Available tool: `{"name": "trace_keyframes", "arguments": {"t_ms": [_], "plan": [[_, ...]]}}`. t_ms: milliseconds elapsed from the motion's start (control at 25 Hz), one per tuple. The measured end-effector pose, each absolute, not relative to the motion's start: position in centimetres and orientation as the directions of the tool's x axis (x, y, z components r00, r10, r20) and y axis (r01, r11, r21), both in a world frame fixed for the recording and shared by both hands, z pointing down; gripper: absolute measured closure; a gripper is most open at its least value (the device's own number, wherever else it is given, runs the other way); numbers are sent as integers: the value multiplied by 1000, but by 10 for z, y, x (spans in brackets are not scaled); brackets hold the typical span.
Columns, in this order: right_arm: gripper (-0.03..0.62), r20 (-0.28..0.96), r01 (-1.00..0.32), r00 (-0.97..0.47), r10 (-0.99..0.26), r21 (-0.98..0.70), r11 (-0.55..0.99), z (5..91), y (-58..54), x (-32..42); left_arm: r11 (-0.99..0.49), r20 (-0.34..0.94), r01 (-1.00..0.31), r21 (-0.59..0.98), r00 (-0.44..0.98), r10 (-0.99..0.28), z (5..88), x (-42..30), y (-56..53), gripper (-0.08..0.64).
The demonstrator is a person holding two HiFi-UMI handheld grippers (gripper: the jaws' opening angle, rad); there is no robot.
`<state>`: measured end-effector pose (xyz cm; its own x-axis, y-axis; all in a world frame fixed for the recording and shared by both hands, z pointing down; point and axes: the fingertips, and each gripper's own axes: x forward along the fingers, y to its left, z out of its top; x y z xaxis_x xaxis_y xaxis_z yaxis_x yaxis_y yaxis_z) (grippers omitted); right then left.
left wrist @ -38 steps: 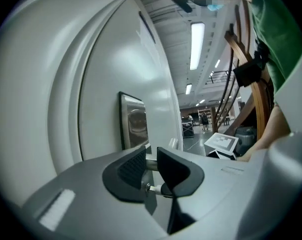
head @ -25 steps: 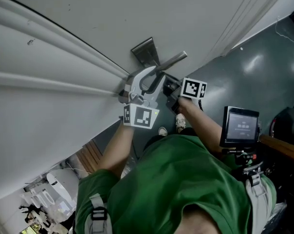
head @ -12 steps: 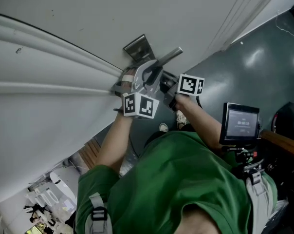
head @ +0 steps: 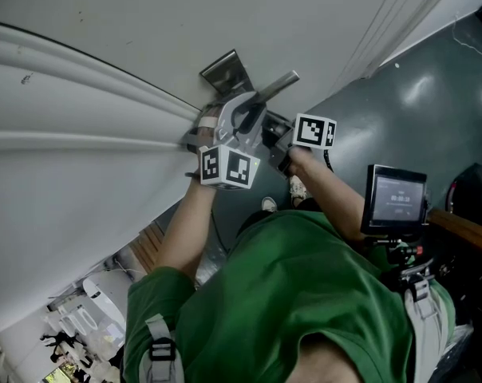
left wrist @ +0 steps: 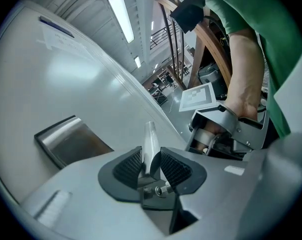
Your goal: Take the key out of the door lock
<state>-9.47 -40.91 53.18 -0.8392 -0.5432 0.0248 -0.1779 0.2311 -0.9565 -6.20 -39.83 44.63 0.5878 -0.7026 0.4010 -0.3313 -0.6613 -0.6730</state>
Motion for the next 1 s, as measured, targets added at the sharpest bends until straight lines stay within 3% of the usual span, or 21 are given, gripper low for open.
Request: {"name": "trace_keyframes", "arguments": {"t_ms": [640, 840, 1000], "plan": [[560, 96, -187, -828, -552, -976, 111, 541, -401, -85, -677, 404, -329, -658, 604, -687, 446, -55, -397, 439], [554, -21, -165, -842, -539, -941, 295, 524, -411, -93, -677, 403, -334, -656, 604, -688, 446, -56, -396, 439], [554, 19, -166, -828, -560, -963, 211, 532, -410, -94, -677, 403, -338, -654, 602, -689, 445, -56, -394, 439]]}}
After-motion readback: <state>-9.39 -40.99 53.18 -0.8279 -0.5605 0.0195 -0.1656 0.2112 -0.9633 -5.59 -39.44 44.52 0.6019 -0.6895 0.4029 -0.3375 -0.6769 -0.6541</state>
